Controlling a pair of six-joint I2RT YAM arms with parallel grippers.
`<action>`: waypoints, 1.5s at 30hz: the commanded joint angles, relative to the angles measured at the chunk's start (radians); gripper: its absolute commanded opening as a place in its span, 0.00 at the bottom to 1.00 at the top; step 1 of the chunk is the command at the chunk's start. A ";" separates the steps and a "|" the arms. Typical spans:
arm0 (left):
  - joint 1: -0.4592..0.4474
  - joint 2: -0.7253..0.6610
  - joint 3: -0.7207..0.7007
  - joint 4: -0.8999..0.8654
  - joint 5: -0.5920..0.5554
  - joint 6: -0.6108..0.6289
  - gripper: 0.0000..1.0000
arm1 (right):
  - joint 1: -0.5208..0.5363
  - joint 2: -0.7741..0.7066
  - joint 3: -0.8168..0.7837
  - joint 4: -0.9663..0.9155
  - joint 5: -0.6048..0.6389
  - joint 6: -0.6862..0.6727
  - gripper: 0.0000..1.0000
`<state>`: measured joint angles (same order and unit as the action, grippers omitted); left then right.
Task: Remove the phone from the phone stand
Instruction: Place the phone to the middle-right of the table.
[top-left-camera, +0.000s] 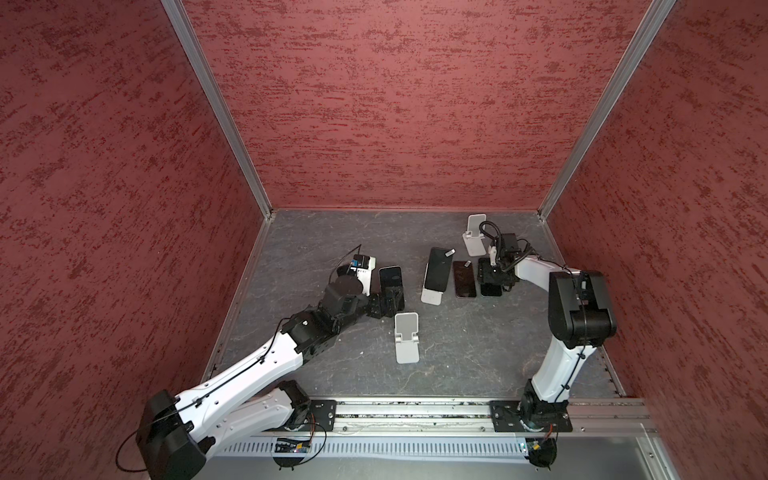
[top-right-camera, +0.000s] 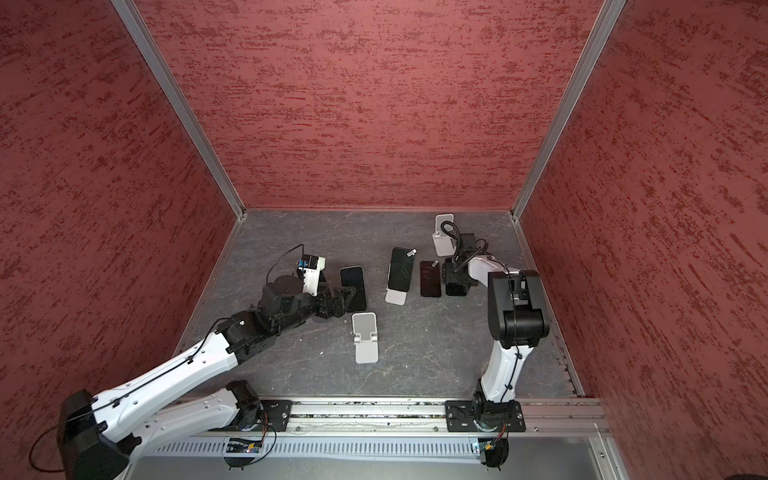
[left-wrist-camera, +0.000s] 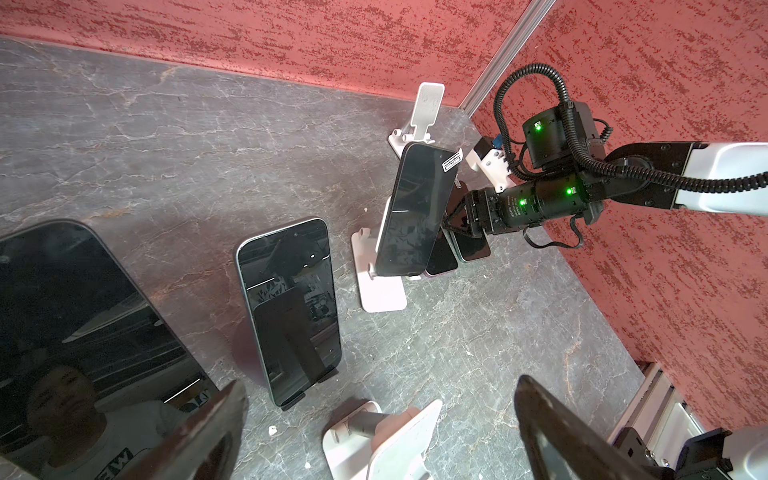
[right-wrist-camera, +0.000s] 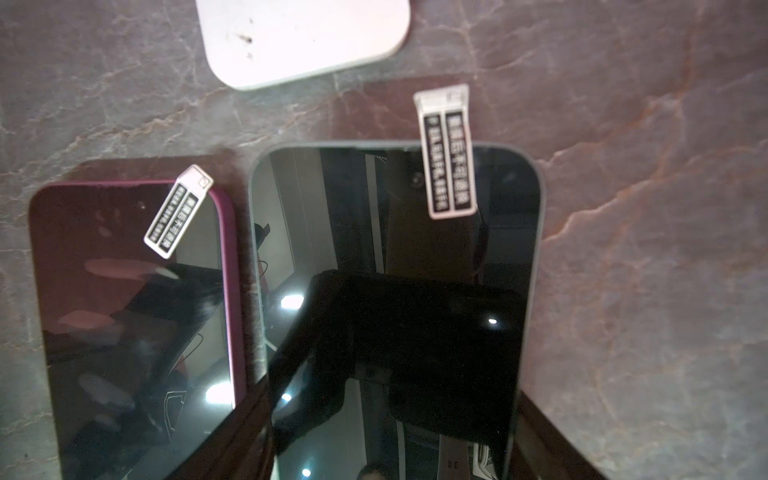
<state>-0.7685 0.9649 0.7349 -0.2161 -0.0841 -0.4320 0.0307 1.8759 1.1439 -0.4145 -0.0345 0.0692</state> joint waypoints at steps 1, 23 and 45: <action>0.006 -0.011 0.014 0.014 -0.010 0.013 0.99 | -0.006 0.033 0.017 0.007 -0.016 -0.013 0.69; 0.006 -0.044 -0.012 0.021 -0.009 0.027 0.99 | 0.008 0.015 0.020 -0.030 0.040 -0.035 0.73; 0.017 -0.081 -0.040 0.023 -0.016 0.042 0.99 | 0.041 0.057 0.045 -0.041 0.086 -0.012 0.77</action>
<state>-0.7605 0.8963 0.7082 -0.2146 -0.0883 -0.4095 0.0624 1.9007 1.1755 -0.4335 0.0223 0.0540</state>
